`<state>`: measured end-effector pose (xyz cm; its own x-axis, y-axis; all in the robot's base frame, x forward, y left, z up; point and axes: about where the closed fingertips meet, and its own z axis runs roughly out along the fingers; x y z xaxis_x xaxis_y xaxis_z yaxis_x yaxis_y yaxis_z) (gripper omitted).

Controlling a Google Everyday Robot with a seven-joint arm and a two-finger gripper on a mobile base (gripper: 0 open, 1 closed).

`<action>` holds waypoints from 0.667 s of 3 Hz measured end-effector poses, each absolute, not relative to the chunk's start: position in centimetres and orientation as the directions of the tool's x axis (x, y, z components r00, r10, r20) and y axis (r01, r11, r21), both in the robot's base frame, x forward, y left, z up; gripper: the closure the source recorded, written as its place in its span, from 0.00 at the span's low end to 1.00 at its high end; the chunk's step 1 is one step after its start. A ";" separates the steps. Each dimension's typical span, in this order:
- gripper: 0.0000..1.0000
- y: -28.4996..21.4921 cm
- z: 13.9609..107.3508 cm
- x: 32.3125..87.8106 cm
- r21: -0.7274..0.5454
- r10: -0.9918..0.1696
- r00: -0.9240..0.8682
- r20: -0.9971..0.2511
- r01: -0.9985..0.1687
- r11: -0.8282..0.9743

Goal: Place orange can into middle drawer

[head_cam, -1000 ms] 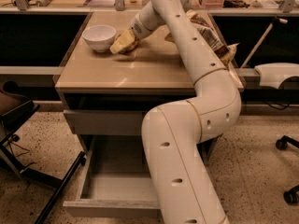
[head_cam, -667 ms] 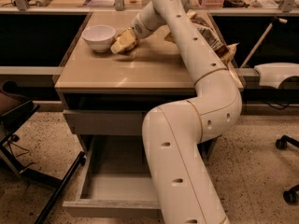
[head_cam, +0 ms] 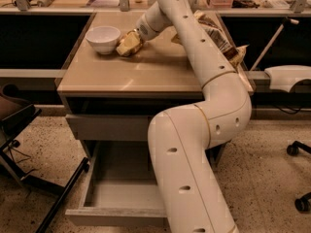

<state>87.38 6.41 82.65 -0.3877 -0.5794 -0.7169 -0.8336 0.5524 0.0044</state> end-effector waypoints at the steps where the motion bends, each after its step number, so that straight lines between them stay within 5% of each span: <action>1: 0.65 6.7 83.5 87.0 0.000 -0.583 -0.377 -0.720 -0.840 0.543; 2: 0.89 3.1 87.0 86.5 -0.025 -0.561 -0.381 -0.735 -0.811 0.584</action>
Offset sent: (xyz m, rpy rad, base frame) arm -0.2155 -0.0850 0.0433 0.0170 -0.1371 -0.1600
